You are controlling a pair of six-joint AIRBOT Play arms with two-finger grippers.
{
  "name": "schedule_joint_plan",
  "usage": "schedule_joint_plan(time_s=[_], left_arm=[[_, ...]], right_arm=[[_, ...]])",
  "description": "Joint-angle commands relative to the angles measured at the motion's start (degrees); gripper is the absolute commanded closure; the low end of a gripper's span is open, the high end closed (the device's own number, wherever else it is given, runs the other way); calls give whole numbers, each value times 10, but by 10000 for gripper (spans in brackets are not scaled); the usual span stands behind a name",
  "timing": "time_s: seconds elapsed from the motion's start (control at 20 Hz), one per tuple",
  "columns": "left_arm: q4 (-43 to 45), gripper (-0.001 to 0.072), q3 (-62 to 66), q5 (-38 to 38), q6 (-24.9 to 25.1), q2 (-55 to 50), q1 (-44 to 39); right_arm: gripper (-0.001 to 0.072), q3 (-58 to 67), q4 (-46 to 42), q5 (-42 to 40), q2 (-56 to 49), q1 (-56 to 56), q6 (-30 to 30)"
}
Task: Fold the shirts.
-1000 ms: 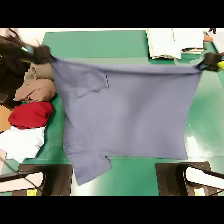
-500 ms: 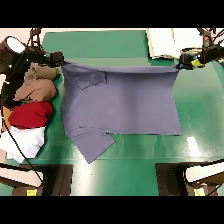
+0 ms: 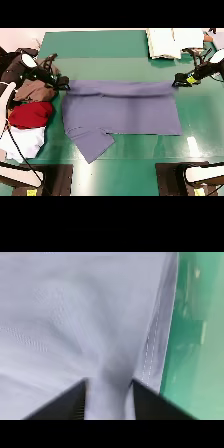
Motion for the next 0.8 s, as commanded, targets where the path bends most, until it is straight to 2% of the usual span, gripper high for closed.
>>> schedule_joint_plan(time_s=[0.0, 0.1, 0.25, 0.35, 0.5, 0.65, 0.75], left_arm=[[18, 103, -39, -20, -47, 3, -1], [39, 103, -39, -44, -57, 27, -1], [73, 104, -81, -78, -59, 102, -1], [76, 104, -180, -75, -63, 186, -1], [71, 103, -352, -49, -85, 296, -1], [23, 103, -489, -21, -88, 363, -1], [-34, 103, -533, -4, -77, 367, -1]], right_arm=[[363, -30, 23, -12, 8, 1, 16], [362, -30, 23, -3, 32, 1, 15], [363, -31, 23, 55, 88, 1, -3], [363, -31, 23, 94, 128, 1, -3], [363, -31, 23, 104, 175, 1, -3], [363, -31, 23, 103, 204, 1, 0], [363, -31, 23, 104, 212, 1, 4]])
